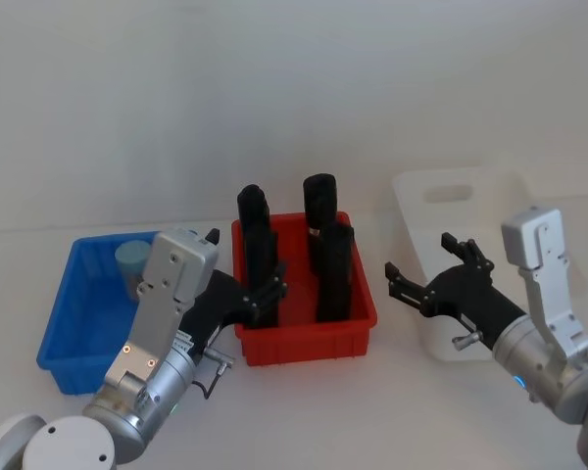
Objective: Pick the cotton swabs from the blue box and place them into the white box.
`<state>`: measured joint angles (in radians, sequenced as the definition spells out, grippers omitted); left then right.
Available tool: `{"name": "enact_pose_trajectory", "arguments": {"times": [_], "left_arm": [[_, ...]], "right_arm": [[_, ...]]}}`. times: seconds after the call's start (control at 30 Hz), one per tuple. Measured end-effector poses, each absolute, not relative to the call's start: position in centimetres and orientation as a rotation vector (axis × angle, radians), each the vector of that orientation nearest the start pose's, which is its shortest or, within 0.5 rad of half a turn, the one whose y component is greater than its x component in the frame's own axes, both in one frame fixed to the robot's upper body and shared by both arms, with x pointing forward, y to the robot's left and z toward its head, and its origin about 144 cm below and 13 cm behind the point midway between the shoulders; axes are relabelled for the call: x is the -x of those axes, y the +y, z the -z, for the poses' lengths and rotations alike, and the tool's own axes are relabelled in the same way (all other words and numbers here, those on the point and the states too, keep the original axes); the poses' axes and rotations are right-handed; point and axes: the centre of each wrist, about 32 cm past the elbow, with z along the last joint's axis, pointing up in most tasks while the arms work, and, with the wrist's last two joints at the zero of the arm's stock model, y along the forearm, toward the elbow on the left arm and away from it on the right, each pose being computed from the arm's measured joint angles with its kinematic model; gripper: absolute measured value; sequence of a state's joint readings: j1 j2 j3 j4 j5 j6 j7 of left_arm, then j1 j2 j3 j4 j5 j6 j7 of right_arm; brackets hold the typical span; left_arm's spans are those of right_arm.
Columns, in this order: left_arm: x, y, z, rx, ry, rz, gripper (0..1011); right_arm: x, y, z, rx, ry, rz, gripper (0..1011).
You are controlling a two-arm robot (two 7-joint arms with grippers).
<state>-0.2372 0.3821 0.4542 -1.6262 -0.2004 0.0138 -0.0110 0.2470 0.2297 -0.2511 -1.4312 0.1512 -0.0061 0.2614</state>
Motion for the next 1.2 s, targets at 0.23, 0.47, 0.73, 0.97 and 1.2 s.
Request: {"name": "enact_pose_trajectory", "arguments": {"times": [0.23, 0.47, 0.73, 0.97, 1.2], "left_arm": [[-49.2, 19.8, -120.4, -0.061, -0.268, -1.124, 1004], [-49.2, 19.8, -120.4, -0.061, -0.268, -1.124, 1004], [-49.2, 19.8, -120.4, -0.061, -0.268, -1.124, 1004], [-49.2, 19.8, -120.4, -0.061, -0.268, -1.124, 1004], [-49.2, 19.8, -120.4, -0.061, -0.268, -1.124, 1004]], "right_arm": [[-54.8, -21.8, -117.2, 0.082, -0.137, 1.044, 1001], [-57.0, -20.7, -116.8, 0.1, -0.129, 0.991, 1001], [-59.1, -19.7, -116.2, 0.108, -0.109, 0.947, 1001], [-60.7, -18.9, -115.8, 0.112, -0.093, 0.918, 1001], [-61.9, -18.3, -115.4, 0.113, -0.079, 0.898, 945]]}}
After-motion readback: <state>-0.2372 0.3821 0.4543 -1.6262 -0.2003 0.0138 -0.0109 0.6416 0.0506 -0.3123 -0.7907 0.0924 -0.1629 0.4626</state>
